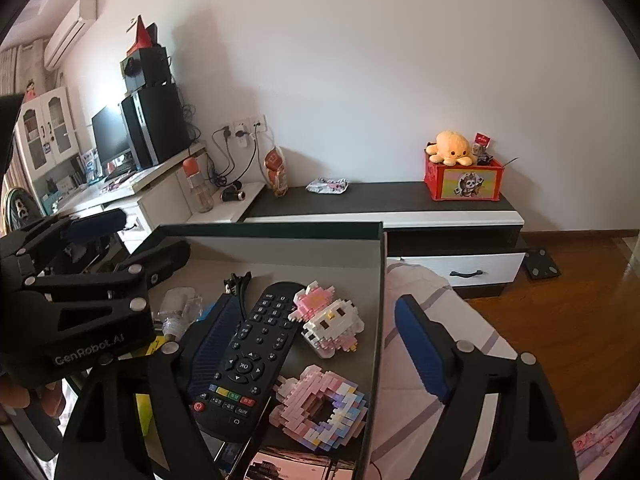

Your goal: Organize rigid objects

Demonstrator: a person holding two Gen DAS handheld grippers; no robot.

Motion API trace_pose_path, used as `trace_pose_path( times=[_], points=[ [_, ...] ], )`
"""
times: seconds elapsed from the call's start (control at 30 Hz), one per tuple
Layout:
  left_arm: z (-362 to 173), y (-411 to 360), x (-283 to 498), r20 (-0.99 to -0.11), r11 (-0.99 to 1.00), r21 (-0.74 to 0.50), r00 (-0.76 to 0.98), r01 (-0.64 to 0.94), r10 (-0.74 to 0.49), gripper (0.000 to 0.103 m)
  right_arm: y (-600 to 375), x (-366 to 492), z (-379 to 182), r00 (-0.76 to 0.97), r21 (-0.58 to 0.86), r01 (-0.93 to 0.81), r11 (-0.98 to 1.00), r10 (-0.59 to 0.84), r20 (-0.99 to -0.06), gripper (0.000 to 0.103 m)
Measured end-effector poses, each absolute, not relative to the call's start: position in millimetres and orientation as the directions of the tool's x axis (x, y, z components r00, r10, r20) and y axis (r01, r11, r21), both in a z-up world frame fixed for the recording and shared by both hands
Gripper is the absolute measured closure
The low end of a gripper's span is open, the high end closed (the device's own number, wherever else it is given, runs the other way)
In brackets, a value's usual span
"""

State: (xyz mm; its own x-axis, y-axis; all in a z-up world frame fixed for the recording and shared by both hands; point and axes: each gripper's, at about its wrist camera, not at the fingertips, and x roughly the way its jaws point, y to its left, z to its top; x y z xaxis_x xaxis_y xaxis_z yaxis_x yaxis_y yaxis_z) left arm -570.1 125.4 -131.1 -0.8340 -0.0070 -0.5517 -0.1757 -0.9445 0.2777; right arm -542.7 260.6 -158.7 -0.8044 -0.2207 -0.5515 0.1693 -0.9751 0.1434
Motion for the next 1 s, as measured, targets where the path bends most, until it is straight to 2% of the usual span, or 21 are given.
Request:
trace_pose_path(
  times=[0.07,0.1,0.3,0.77,1.0],
  points=[
    [-128.3,118.8,-560.4,-0.540,-0.948,0.277,-0.842,-0.159,-0.016,0.005,261.1,-538.9,-156.1,-0.805,0.137,0.162,-0.977,-0.211,-0.554,0.012],
    [-127.5,115.6,-556.0,-0.538,-0.951,0.265,-0.843,-0.156,-0.012,0.004,260.8,-536.0,-155.1,-0.807,0.128,0.155,-0.980,-0.201,-0.556,0.000],
    [-121.3,97.4,-521.4,-0.531,-0.962,0.244,-0.847,-0.121,-0.028,0.000,258.3,-503.5,-143.0,-0.817,0.113,0.173,-0.978,-0.206,-0.539,0.000],
    [-84.7,73.2,-399.7,-0.474,-0.982,0.109,-0.877,-0.156,0.086,0.000,240.9,-387.6,-94.0,-0.861,0.072,0.197,-0.978,-0.207,-0.465,0.000],
    [-70.3,62.7,-335.1,-0.429,-0.984,0.096,-0.899,-0.147,0.092,0.000,234.1,-327.5,-67.9,-0.890,0.046,0.202,-0.978,-0.203,-0.408,0.000]
  ],
)
